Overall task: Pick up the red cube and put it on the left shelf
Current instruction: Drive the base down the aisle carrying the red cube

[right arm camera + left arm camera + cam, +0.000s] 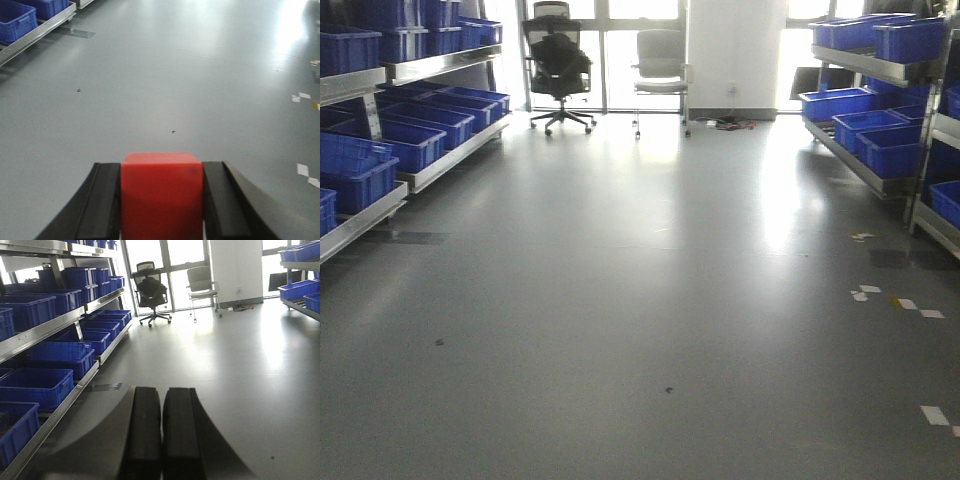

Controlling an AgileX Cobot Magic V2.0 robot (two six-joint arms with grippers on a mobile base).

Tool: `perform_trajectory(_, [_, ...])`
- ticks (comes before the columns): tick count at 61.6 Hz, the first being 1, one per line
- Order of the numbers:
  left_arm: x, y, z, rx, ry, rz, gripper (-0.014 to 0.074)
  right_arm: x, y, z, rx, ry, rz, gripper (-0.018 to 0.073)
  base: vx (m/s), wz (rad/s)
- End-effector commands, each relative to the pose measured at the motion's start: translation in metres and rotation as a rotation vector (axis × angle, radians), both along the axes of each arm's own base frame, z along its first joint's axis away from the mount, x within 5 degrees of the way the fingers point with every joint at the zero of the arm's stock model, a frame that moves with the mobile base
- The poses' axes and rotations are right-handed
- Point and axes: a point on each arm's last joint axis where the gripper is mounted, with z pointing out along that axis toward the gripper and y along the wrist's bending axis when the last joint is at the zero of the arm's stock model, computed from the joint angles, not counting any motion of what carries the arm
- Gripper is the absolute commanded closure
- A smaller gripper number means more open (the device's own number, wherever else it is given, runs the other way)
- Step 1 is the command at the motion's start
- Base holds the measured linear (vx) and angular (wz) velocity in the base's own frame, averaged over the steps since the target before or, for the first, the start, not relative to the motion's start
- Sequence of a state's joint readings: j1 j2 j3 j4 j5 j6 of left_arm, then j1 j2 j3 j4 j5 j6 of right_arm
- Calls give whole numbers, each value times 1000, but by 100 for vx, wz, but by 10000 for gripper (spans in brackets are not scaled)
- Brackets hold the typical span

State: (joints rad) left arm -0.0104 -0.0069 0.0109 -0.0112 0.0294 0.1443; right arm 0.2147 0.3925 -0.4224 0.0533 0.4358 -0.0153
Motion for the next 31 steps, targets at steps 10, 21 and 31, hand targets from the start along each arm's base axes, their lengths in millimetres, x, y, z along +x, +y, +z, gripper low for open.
perform_trajectory(10, [0, 0, 1, -5, -71, 0, 491, 2, -1, 17, 11, -113, -10, 505, 9, 24])
perform_trajectory(21, [0, 0, 1, -5, -71, 0, 491, 2, -1, 17, 11, -113, -10, 505, 14, 10])
perform_trajectory(31, [0, 0, 1, -5, -71, 0, 491, 2, -1, 17, 11, -113, -10, 505, 21, 10])
